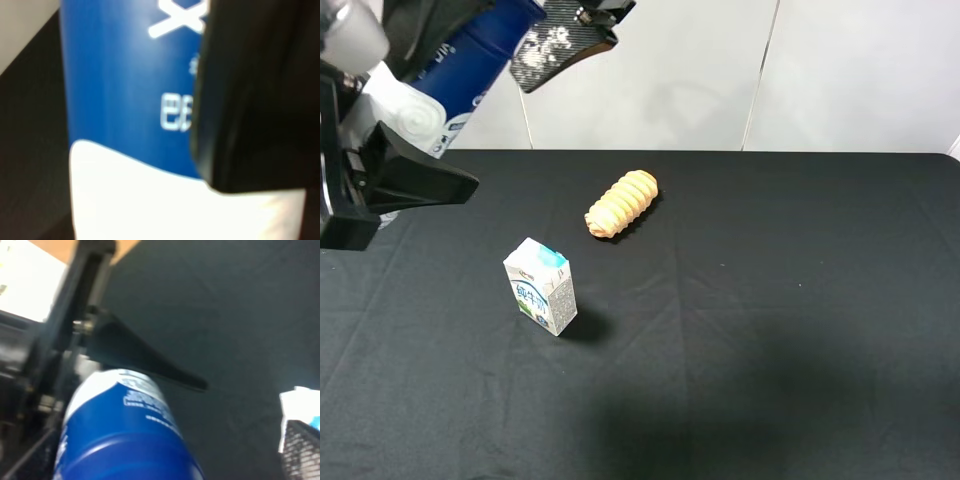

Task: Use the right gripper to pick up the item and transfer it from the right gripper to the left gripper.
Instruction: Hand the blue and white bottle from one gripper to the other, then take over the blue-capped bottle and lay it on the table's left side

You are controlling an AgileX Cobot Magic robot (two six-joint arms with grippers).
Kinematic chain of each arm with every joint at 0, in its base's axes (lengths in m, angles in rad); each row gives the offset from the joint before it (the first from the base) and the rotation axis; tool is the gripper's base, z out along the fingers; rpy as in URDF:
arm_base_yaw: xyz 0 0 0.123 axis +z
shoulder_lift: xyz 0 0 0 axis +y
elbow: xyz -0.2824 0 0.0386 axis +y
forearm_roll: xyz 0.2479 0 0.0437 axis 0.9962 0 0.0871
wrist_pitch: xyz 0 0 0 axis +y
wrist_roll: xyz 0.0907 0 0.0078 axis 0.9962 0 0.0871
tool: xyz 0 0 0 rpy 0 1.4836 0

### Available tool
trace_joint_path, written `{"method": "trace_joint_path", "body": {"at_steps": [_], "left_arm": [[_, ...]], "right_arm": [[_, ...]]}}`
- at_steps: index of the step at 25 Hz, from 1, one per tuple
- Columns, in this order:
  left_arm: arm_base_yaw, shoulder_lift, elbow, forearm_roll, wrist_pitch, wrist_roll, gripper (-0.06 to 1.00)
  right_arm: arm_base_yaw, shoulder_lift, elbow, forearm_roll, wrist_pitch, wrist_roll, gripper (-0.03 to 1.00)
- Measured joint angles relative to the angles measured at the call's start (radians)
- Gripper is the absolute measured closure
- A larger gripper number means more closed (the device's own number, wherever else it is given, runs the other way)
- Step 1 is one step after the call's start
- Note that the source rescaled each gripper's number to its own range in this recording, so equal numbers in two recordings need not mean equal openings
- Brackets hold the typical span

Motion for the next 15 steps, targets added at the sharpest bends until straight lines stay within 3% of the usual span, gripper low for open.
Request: {"method": "trace_joint_path", "body": {"at_steps": [3, 15], "left_arm": [[0.000, 0.037, 0.000, 0.000, -0.004, 0.000, 0.92], [0.000, 0.195, 0.000, -0.001, -0.138, 0.039, 0.92]], "right_arm": [[0.002, -0.001, 0.000, -0.042, 0.001, 0.000, -0.03], [-0.006, -0.001, 0.000, -0.245, 0.054, 0.000, -0.03]]}}
